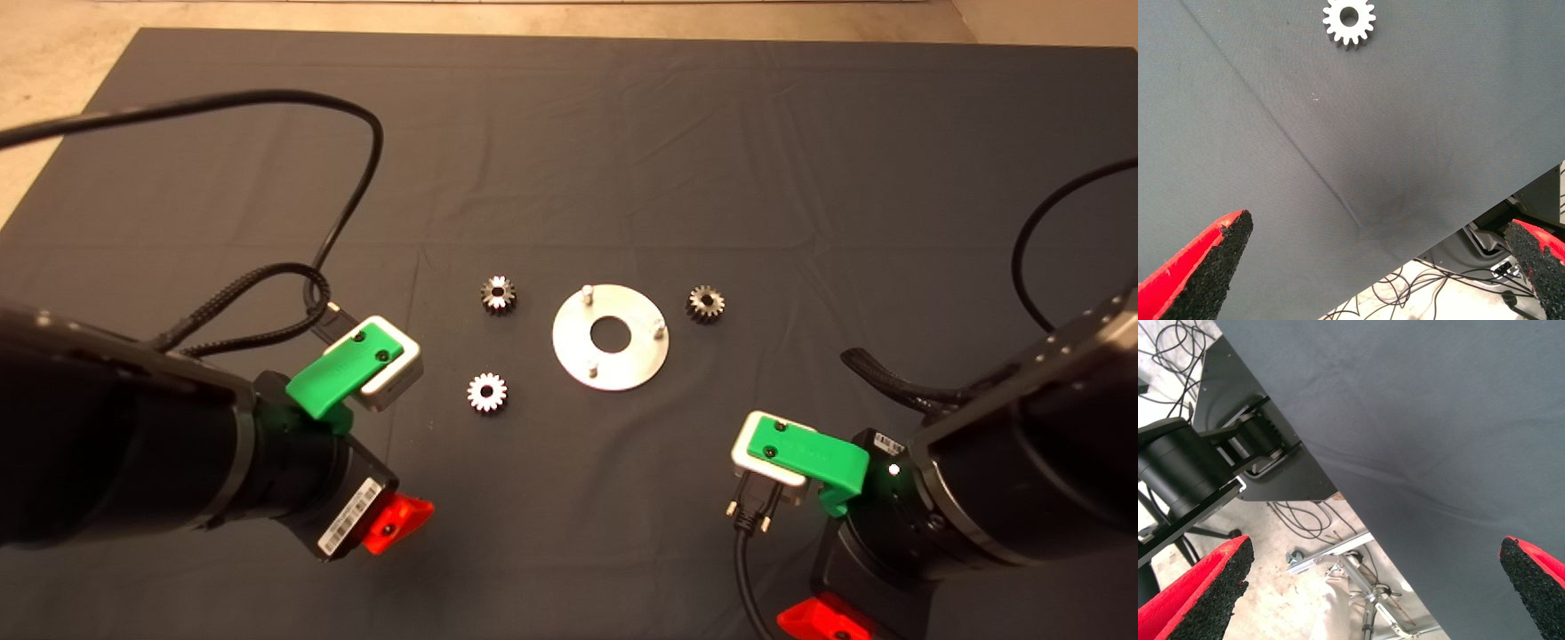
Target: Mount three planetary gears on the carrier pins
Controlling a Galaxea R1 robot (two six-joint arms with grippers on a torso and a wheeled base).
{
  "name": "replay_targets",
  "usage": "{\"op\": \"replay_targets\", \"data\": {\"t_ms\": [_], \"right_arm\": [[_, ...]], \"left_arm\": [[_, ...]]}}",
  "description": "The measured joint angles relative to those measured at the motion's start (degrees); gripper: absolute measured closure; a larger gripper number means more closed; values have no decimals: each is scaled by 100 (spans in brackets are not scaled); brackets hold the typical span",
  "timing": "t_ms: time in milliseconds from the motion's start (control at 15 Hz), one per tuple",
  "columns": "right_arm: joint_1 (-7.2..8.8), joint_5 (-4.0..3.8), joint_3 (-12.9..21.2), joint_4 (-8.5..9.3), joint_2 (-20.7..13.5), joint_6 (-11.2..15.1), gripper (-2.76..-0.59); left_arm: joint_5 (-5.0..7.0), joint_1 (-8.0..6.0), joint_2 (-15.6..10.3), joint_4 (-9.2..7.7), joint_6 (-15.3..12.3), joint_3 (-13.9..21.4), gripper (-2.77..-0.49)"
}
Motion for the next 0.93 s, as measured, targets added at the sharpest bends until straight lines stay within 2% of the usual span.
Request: {"op": "replay_targets", "data": {"t_ms": [733,933], "right_arm": [[68,0,-82,-34,-43,-4,-275],[66,11,-330,-279,-288,-107,-275]], "left_arm": [[0,-2,30,7,0,20,-277],[0,0,32,7,2,28,-277]]}}
